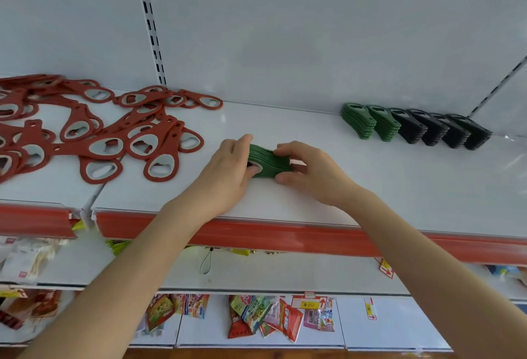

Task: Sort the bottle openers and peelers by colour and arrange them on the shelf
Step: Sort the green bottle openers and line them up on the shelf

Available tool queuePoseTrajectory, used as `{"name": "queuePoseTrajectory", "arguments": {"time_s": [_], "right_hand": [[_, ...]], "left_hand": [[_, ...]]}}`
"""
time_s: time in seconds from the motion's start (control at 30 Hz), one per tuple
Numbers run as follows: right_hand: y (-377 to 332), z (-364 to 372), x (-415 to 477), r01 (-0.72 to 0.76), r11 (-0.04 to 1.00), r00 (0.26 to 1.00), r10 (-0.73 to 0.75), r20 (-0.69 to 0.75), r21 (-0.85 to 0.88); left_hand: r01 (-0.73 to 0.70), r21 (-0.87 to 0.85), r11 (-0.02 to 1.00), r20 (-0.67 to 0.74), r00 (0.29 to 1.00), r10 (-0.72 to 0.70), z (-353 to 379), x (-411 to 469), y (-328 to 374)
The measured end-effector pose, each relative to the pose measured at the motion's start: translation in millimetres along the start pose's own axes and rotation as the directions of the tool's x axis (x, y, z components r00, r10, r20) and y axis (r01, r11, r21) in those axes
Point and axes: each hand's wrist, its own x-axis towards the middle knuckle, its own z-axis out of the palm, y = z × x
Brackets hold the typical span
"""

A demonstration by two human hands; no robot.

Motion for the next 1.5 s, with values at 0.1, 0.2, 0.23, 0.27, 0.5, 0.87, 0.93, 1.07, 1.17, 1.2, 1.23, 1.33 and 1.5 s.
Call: {"name": "queuePoseTrajectory", "arguments": {"time_s": [0.1, 0.2, 0.23, 0.27, 0.5, 0.87, 0.93, 1.07, 1.17, 1.2, 1.23, 1.33, 1.5], "right_hand": [[0.2, -2.6, 1.6, 0.02, 1.0, 1.0, -0.019, 0.002, -0.019], [1.0, -3.0, 1.2, 0.032, 0.999, 0.999, -0.032, -0.005, -0.041], [1.4, -3.3, 1.0, 0.036, 0.998, 0.999, -0.037, -0.009, -0.058], [1.7, -3.8, 0.8, 0.042, 0.996, 0.999, -0.043, -0.011, -0.083], [-4.8, -11.5, 5.6, 0.153, 0.939, 0.985, -0.119, 0.126, -0.308], [-24.7, -32.6, -6.9, -0.279, 0.84, 0.947, 0.158, 0.281, 0.466], [-24.8, -28.8, -10.4, -0.381, 0.698, 0.914, 0.188, 0.358, 0.606], [-27.7, -18.2, -17.3, -0.501, 0.509, 0.861, 0.214, 0.461, 0.7], [-29.9, -19.1, -21.6, -0.48, 0.527, 0.873, 0.212, 0.439, 0.702], [-31.1, -22.0, -23.5, -0.451, 0.581, 0.888, 0.216, 0.406, 0.678], [-32.4, -24.8, -25.8, -0.409, 0.66, 0.908, 0.224, 0.354, 0.63], [-37.0, -31.8, -34.5, -0.231, 0.899, 0.973, 0.219, 0.074, 0.372], [-50.6, -26.5, -45.8, -0.006, 0.997, 0.983, -0.008, -0.183, -0.077]], "left_hand": [[-0.012, 0.014, 1.0, -0.021, 1.0, 0.013, -0.6, -1.2, 0.6], [-0.022, 0.022, 1.0, -0.041, 0.999, 0.023, -0.3, -1.6, 0.8], [-0.021, 0.026, 0.999, -0.043, 0.999, 0.022, -0.4, -1.5, 0.6], [-0.021, 0.032, 0.999, -0.041, 0.999, 0.022, -0.5, -1.2, 0.0], [-0.048, 0.071, 0.996, 0.016, 0.999, 0.047, -4.7, 3.1, -4.8], [0.018, -0.766, 0.642, -0.142, 0.97, -0.197, -25.7, 7.2, 0.0], [0.043, -0.907, 0.42, -0.09, 0.953, -0.29, -22.7, 7.4, 10.6], [-0.005, -0.999, 0.037, -0.017, 0.949, -0.314, -15.4, 10.7, 31.9], [-0.05, -0.994, -0.093, -0.015, 0.939, -0.343, -13.8, 15.6, 39.3], [-0.056, -0.994, -0.092, -0.021, 0.938, -0.346, -12.7, 17.3, 40.3], [-0.055, -0.995, -0.084, -0.023, 0.938, -0.345, -11.7, 18.7, 40.8], [-0.027, -0.996, -0.087, 0.006, 0.935, -0.353, -9.6, 21.7, 43.7], [0.001, -0.995, -0.097, 0.031, 0.952, -0.305, -3.4, 27.1, 52.6]]}}
